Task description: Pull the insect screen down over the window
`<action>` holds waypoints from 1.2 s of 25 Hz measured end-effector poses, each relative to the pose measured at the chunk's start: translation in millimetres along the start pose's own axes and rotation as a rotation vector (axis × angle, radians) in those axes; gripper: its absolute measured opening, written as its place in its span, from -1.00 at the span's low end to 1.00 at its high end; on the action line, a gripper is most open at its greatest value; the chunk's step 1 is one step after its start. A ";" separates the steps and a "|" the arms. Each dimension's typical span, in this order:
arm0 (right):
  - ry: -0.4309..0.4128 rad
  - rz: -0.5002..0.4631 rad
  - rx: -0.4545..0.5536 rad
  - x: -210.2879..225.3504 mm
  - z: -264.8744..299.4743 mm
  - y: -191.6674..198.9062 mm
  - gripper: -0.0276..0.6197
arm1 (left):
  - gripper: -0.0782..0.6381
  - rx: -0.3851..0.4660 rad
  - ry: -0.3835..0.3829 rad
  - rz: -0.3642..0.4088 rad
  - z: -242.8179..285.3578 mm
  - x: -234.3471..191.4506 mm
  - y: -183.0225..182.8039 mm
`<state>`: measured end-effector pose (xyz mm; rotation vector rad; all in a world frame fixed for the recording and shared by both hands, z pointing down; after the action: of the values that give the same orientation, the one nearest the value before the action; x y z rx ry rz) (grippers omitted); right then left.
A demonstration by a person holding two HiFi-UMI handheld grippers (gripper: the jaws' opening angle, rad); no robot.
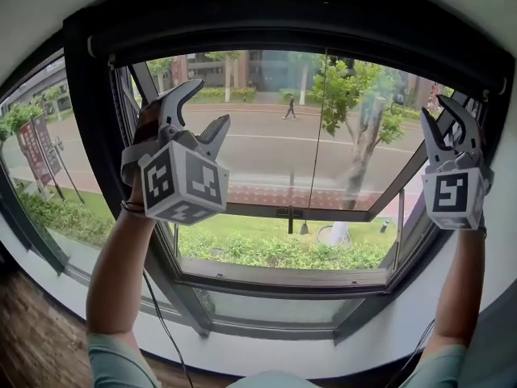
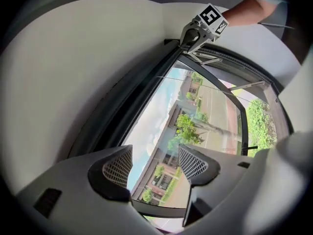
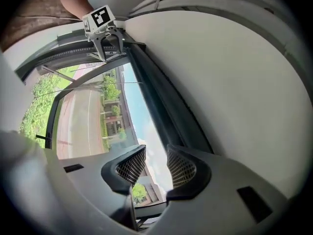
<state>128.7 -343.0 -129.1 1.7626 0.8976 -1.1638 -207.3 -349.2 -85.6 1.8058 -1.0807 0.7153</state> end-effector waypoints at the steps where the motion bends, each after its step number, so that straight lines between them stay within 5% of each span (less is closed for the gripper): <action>1: 0.000 -0.014 -0.005 7.8 1.6 -2.7 -0.55 | 0.04 -0.006 -0.009 0.009 5.9 -9.7 -1.2; 7: -0.001 -0.068 -0.063 35.6 1.3 -5.9 -0.43 | 0.18 -0.004 -0.035 0.113 26.9 -41.8 -11.3; 12: -0.038 -0.117 -0.107 37.6 14.9 -0.3 -0.40 | 0.20 -0.085 -0.011 0.214 38.9 -50.9 2.9; 30: -0.163 -0.303 -0.280 21.8 42.6 35.8 -0.40 | 0.20 -0.109 0.029 0.377 39.6 -31.7 7.1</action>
<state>152.0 -393.6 -150.8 1.3179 1.1930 -1.2813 -226.7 -374.4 -125.7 1.5099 -1.4320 0.8822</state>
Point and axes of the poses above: the fingertips, and each gripper's own axes: z forward along the fingers, x to its right, y out of its underside, the point moved 2 cm from there along -z, backward along the fingers, and after that the axes turned 13 degrees about -y, right-handed, at the moved point
